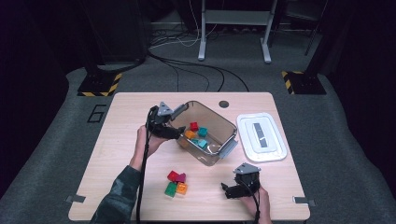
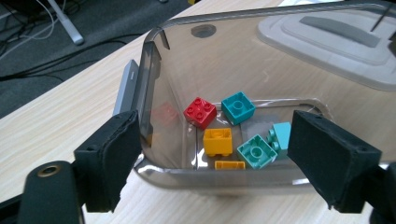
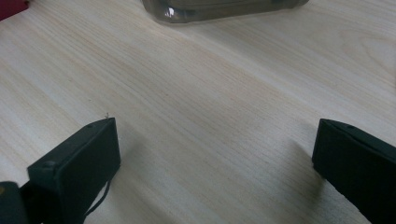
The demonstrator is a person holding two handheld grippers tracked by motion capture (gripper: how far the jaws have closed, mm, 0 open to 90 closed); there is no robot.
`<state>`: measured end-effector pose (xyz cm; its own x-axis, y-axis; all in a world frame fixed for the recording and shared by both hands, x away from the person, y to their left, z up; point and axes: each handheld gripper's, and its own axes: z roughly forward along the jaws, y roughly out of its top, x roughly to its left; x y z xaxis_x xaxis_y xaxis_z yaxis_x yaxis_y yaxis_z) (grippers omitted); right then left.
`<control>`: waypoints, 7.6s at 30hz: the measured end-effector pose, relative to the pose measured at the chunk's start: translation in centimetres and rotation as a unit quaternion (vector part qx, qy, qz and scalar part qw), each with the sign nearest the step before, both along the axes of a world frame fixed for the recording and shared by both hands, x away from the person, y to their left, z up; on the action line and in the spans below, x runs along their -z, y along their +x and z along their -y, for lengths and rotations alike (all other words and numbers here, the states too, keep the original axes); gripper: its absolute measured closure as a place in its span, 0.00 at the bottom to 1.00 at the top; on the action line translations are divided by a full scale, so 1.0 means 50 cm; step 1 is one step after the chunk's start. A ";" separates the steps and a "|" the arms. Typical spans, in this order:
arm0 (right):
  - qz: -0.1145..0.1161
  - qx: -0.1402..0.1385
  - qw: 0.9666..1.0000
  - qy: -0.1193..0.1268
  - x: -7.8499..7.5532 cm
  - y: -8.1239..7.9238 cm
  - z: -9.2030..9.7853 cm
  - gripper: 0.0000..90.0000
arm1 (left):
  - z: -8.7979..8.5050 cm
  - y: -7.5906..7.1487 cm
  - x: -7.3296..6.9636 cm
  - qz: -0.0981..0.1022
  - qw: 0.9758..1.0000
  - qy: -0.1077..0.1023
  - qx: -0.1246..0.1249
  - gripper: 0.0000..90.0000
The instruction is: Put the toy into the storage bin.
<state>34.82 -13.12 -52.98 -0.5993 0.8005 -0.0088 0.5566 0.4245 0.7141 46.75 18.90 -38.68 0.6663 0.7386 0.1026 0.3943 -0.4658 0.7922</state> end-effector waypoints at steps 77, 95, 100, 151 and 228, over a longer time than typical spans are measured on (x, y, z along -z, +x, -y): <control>-0.004 0.005 1.000 -0.001 -0.001 -0.001 0.000 0.00 | -0.069 -0.167 0.246 -0.097 0.995 -0.015 -0.001 0.02; -0.004 0.005 1.000 -0.001 -0.001 -0.001 0.000 0.00 | -0.063 -0.174 0.263 -0.091 0.995 -0.010 0.028 0.65; -0.004 0.008 1.000 0.001 0.000 -0.001 -0.001 0.00 | -0.066 -0.175 0.261 -0.086 0.996 -0.013 0.024 0.66; -0.004 0.008 1.000 0.002 0.000 -0.001 -0.001 0.00 | -0.060 -0.129 0.113 -0.014 1.000 -0.008 0.021 0.66; -0.004 0.008 1.000 0.002 0.000 -0.001 -0.001 0.00 | 0.007 0.071 -0.008 0.003 1.000 -0.002 0.017 0.65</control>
<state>34.75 -13.07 -52.95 -0.5866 0.8099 -0.0016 0.5687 0.4133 0.7111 50.28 18.56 -38.27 0.6910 0.7153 0.1039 0.3724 -0.4756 0.7970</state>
